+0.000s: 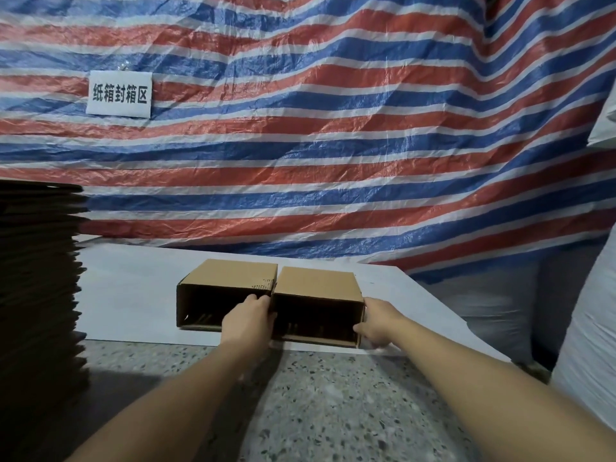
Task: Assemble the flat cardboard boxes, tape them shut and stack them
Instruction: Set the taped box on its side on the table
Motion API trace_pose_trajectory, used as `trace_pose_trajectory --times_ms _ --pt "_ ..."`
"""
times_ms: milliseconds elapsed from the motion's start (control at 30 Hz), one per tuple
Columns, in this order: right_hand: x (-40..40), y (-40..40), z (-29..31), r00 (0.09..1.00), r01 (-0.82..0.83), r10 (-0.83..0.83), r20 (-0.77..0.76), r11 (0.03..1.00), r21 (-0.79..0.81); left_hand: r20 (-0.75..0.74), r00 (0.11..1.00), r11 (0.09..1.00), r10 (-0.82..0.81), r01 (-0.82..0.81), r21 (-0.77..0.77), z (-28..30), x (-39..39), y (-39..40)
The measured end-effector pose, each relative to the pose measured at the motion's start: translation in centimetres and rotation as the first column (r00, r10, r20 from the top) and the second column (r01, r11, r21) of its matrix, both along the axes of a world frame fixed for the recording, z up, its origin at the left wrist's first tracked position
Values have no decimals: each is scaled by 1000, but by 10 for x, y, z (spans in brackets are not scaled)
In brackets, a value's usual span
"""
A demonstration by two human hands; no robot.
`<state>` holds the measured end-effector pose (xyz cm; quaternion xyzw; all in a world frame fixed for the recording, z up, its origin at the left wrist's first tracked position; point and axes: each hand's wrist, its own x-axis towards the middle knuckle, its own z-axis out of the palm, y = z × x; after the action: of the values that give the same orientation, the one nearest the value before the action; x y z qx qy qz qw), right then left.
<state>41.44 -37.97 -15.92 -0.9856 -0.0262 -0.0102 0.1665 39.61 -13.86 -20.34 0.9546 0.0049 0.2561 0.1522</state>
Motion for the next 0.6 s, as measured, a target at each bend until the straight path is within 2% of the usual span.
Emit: trace_pose_trajectory --times_ms 133,300,400,533,600 --pt "14 15 1 998 46 -47 -44 999 -20 0 1000 999 0 0 -42 -4 12 7" --pt "20 39 -1 930 215 -114 -350 940 264 -23 996 995 91 -92 -40 -3 18 17" --pt "12 45 0 937 230 -113 -332 913 338 -62 991 992 115 -118 -40 -1 16 21" --pt "-7 42 11 944 227 -138 -300 932 284 -90 989 993 113 -116 -26 14 0 21" --pt "-22 41 23 960 219 -159 -232 940 260 -83 992 994 100 -103 -34 23 -17 19"
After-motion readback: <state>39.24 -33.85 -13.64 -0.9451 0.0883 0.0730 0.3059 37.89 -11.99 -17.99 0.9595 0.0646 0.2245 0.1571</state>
